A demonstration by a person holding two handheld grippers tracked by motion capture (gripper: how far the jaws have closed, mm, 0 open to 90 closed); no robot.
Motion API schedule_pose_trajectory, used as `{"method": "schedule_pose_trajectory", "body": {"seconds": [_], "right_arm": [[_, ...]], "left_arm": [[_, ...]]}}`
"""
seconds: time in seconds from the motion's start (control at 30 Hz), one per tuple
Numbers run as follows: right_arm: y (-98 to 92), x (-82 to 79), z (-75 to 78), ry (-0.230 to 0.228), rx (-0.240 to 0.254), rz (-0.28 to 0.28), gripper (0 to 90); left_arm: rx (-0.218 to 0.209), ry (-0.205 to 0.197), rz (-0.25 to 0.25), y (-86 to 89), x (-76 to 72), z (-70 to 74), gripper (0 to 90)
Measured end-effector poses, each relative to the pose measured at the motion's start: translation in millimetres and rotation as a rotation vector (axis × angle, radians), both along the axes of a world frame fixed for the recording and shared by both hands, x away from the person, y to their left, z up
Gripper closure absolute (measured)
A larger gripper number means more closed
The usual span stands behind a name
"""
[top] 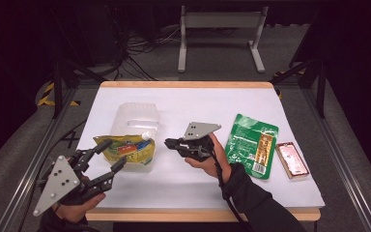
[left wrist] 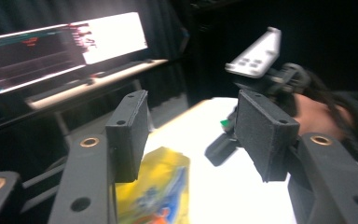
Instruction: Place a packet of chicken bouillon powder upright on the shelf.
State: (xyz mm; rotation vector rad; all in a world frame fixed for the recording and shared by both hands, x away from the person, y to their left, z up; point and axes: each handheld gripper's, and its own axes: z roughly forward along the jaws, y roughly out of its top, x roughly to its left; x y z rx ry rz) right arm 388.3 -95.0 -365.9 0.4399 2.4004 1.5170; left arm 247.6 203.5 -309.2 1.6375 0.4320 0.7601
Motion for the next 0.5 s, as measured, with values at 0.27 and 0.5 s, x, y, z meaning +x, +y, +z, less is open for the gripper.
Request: {"method": "schedule_pose_trajectory", "body": {"seconds": [0.27, 0.5], "right_arm": [[-15.4, -2.8, -6.4, 0.011, 0.0, -0.025, 86.5], [-30.9, -8.4, -11.6, 0.001, -0.016, -0.048, 86.2]], "left_arm": [[0.161, 0.137, -0.143, -40.9, 3.3, -40.4, 50.5], [0.279, 0.227, -0.21, -62.0, 15.8, -73.1, 51.5]]}}
